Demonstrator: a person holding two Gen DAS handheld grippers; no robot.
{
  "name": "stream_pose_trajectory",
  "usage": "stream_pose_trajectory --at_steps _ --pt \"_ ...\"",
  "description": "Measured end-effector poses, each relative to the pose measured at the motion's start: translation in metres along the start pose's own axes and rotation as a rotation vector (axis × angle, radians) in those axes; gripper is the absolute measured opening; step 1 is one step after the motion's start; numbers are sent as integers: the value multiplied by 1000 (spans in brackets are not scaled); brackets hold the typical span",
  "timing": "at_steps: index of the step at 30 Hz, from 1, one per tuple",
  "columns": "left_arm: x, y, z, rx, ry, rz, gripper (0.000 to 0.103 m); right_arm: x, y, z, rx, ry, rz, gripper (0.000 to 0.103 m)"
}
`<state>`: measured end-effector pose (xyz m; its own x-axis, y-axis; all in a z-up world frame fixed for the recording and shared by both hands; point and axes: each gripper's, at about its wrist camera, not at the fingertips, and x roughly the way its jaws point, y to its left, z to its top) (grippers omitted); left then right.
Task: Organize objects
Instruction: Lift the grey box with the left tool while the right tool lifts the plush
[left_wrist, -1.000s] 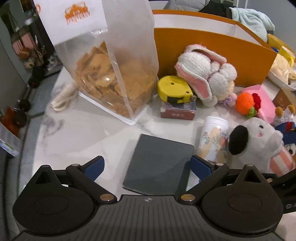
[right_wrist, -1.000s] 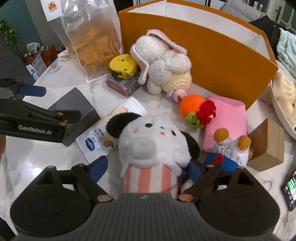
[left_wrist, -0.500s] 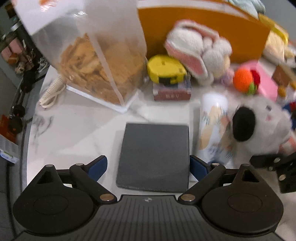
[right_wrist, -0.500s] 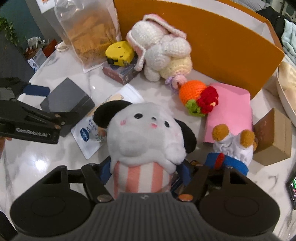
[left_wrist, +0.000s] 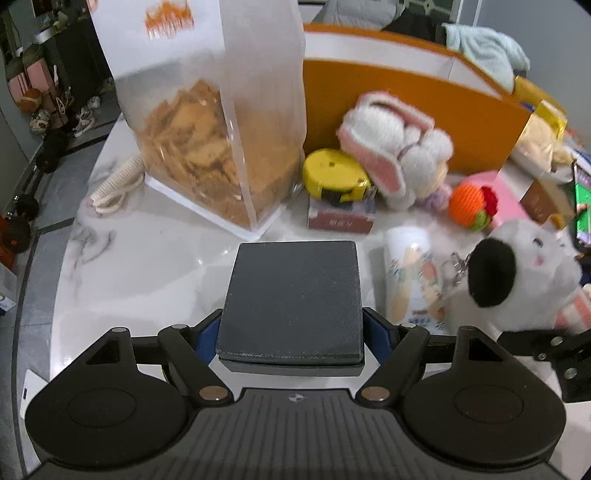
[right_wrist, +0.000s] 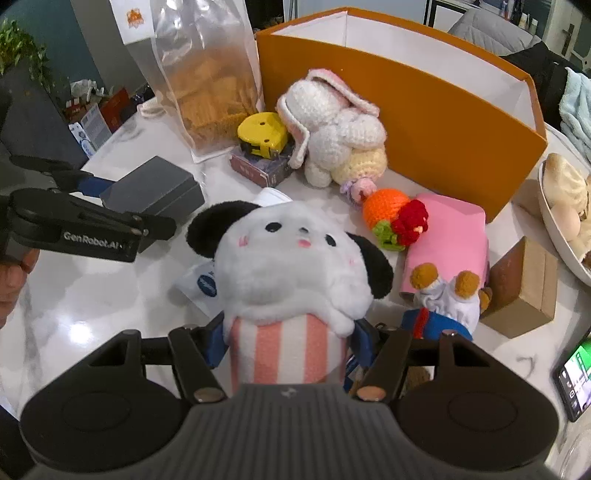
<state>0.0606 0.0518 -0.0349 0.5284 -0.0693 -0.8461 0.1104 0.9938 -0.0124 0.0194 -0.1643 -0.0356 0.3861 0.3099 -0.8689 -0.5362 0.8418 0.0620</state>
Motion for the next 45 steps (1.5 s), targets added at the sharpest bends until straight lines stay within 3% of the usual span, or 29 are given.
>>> stream_pose_trajectory --at_steps 11,18,29,34,39,45 --pt "-47 -16 13 -6 -155 -57 90 -34 -12 7 92 -76 62 66" --pt "-48 -51 33 88 -175 -66 90 -44 -28 17 132 -99 69 66" --pt "-57 -76 113 120 -267 -69 90 -69 -74 58 149 -157 14 66" --pt "-51 -75 153 80 -283 -67 90 -81 -93 90 168 -197 -16 66" --pt "-37 -76 189 61 -286 -23 90 -78 -112 125 189 -212 -70 66" --pt "-2 -82 211 67 -252 53 90 -47 -128 158 216 -204 -155 66"
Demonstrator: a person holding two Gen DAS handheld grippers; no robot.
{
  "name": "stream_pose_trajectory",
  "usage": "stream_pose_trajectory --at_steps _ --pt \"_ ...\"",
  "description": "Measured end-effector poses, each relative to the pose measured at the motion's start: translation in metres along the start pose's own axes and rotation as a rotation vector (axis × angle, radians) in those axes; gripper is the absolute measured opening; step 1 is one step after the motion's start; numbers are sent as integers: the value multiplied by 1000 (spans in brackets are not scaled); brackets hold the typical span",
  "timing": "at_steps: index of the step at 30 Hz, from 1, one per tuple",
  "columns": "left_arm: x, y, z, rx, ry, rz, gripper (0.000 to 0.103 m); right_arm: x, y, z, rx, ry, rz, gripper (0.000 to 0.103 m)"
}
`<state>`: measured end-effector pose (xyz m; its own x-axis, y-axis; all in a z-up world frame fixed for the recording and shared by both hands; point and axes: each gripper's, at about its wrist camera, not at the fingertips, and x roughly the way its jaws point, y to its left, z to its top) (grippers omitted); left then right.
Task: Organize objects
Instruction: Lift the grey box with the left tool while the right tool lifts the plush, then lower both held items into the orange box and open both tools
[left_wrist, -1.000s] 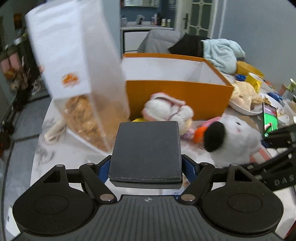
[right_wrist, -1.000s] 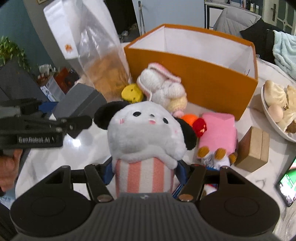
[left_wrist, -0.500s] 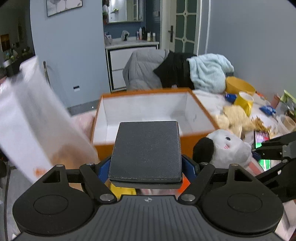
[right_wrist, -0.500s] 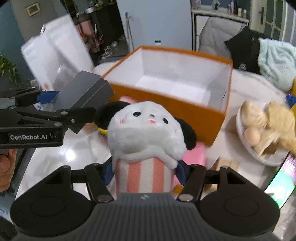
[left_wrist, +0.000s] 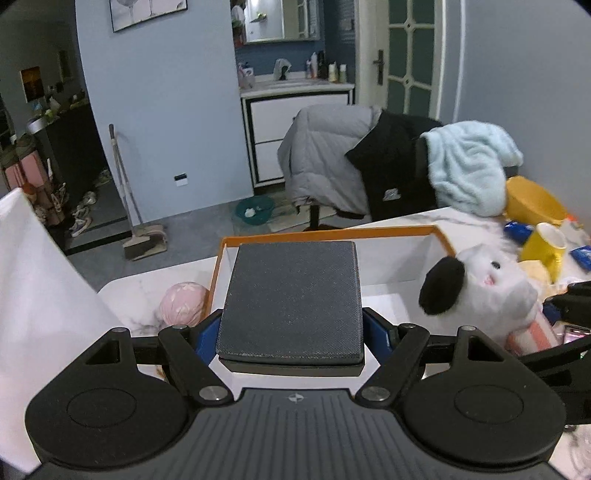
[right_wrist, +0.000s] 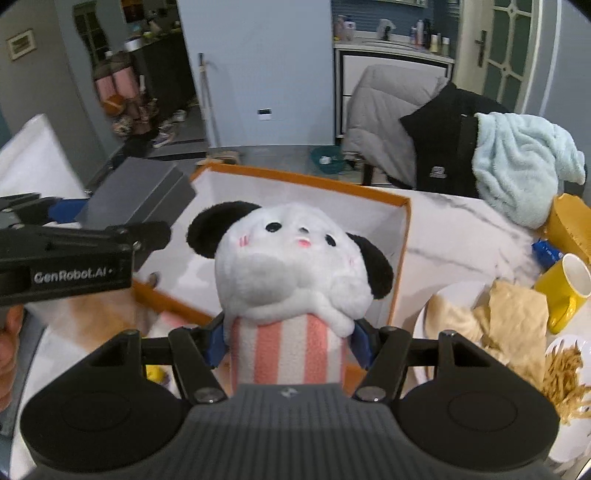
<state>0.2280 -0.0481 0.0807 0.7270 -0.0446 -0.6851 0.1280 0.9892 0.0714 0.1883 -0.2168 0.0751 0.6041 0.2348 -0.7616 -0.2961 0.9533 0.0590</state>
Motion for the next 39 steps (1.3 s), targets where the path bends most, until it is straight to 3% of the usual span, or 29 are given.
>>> stream_pose_trajectory --at_steps 5,12,16,20,29,35,39 --pt "32 -3 -5 -9 43 18 90 39 -6 11 -4 2 -65 66" --pt "62 9 -19 -55 94 42 90 86 -18 8 71 44 -62 66" --pt "75 16 -32 -63 140 69 90 108 -17 -2 29 77 -75 66" --pt "83 18 -48 -32 192 85 90 109 -13 -7 -17 75 -62 66" --pt "69 5 -52 -52 287 34 90 106 -14 -8 -84 203 -29 68" --pt "64 8 -51 -60 297 33 92 94 -14 -13 -84 190 -67 74" --pt "47 13 -41 -92 223 5 92 76 -15 -10 -80 146 -45 74"
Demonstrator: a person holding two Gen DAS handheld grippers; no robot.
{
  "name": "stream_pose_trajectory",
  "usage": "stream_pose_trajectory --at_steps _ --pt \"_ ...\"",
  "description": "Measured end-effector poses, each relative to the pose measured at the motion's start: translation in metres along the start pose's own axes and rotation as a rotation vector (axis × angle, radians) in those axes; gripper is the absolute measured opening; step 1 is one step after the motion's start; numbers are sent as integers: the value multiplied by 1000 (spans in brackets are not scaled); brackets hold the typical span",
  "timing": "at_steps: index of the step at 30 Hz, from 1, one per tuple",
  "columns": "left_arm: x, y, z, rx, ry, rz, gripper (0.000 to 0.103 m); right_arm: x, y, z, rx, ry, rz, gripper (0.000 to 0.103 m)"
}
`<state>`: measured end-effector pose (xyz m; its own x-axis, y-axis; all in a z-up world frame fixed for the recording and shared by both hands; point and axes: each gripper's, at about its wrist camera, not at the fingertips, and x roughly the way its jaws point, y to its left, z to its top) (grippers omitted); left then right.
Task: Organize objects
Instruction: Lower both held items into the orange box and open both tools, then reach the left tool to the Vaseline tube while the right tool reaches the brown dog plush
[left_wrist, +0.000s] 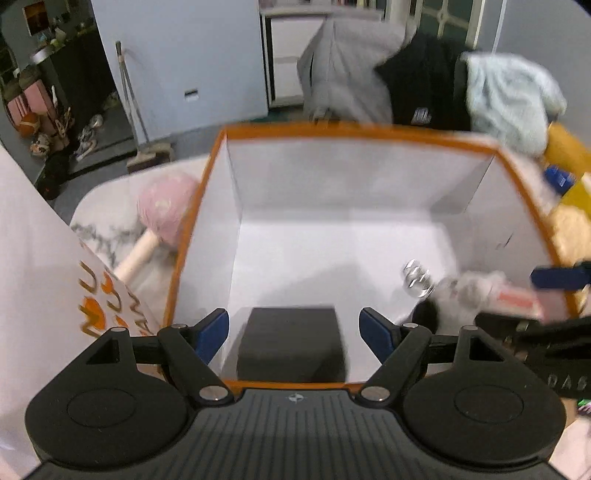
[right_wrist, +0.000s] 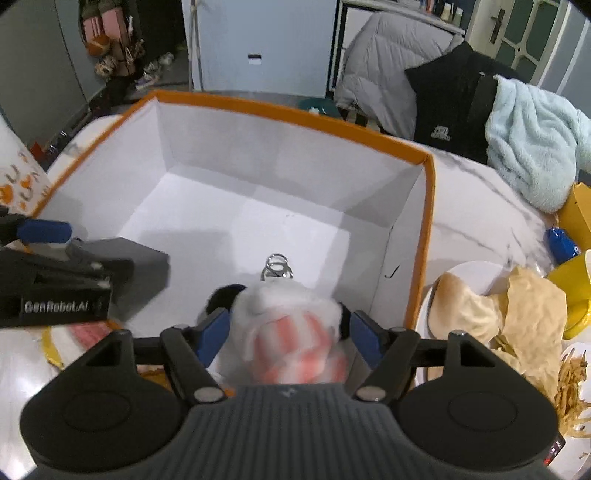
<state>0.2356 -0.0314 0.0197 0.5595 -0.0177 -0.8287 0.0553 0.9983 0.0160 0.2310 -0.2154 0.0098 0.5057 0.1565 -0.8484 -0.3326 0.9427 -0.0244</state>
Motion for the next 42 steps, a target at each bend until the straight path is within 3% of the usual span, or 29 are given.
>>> stream_pose_trajectory --at_steps 6,14,22,30,35,38,42 --pt "-43 13 1 -43 -94 -101 93 -42 4 -13 21 -79 50 74" --pt "-89 17 -52 13 -176 -168 93 -84 3 -54 40 -129 119 77" --pt "-85 10 -109 99 -133 -166 94 -96 -3 -107 100 -102 127 77" --pt "-60 9 -151 81 -68 -158 93 -92 5 -150 136 -85 99 77" --pt "-64 9 -166 126 -80 -145 93 -102 17 -169 126 -109 89 78" --pt "-60 9 -170 142 -50 -166 93 -111 25 -174 102 -148 39 83" --pt "-50 6 -174 137 -9 -180 93 -106 36 -185 55 -111 48 83"
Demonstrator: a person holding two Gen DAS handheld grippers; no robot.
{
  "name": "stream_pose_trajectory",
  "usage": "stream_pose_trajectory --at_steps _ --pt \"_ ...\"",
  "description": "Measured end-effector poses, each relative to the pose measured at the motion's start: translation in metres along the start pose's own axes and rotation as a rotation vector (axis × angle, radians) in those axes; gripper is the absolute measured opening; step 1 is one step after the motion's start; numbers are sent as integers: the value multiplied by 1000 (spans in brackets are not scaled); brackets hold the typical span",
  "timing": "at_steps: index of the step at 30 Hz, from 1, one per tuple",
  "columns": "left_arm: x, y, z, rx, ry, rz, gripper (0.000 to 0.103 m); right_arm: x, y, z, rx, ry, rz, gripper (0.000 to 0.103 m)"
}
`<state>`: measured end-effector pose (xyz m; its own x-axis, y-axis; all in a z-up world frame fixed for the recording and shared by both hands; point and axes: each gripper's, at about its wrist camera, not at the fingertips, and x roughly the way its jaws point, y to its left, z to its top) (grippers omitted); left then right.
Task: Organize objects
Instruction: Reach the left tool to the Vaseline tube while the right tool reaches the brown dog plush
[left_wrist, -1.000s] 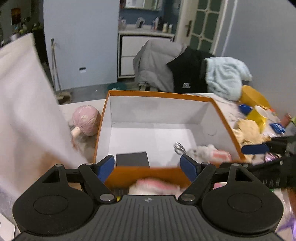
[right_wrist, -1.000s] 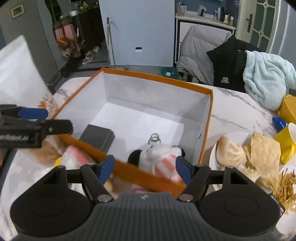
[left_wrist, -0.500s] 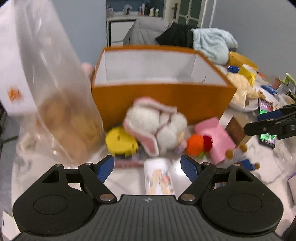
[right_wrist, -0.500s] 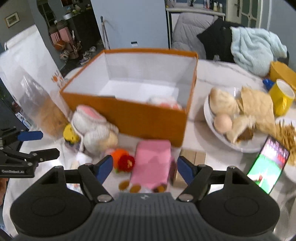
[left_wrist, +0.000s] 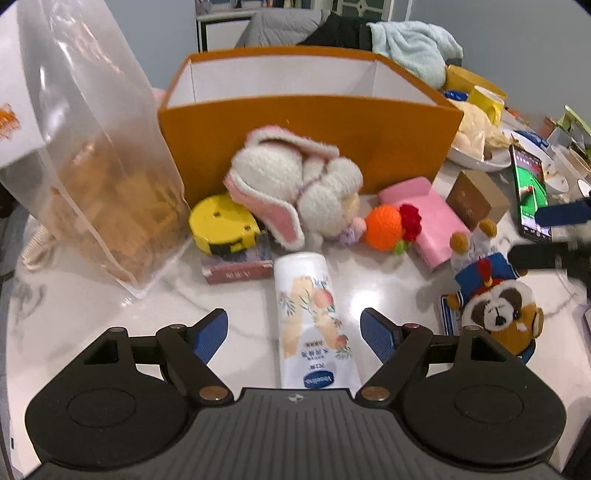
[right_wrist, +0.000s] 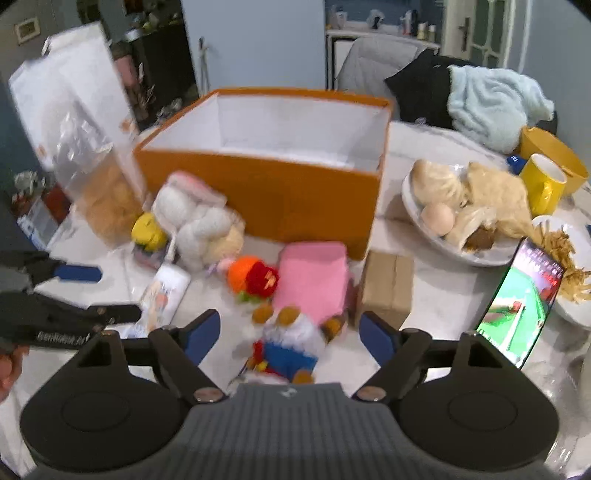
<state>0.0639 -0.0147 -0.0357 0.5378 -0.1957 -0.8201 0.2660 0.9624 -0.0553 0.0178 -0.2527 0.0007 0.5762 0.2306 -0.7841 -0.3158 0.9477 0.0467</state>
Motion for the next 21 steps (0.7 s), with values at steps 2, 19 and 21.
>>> stream_pose_trajectory --at_steps 2,19,21 --pt "5 -4 -1 7 9 -1 93 2 8 -5 -40 12 -6 83" --pt "34 -4 -7 -22 68 -5 93 41 1 -21 -97 139 -82 83" --pt "35 -4 -8 -13 56 12 94 48 1 -24 -91 177 -66 83"
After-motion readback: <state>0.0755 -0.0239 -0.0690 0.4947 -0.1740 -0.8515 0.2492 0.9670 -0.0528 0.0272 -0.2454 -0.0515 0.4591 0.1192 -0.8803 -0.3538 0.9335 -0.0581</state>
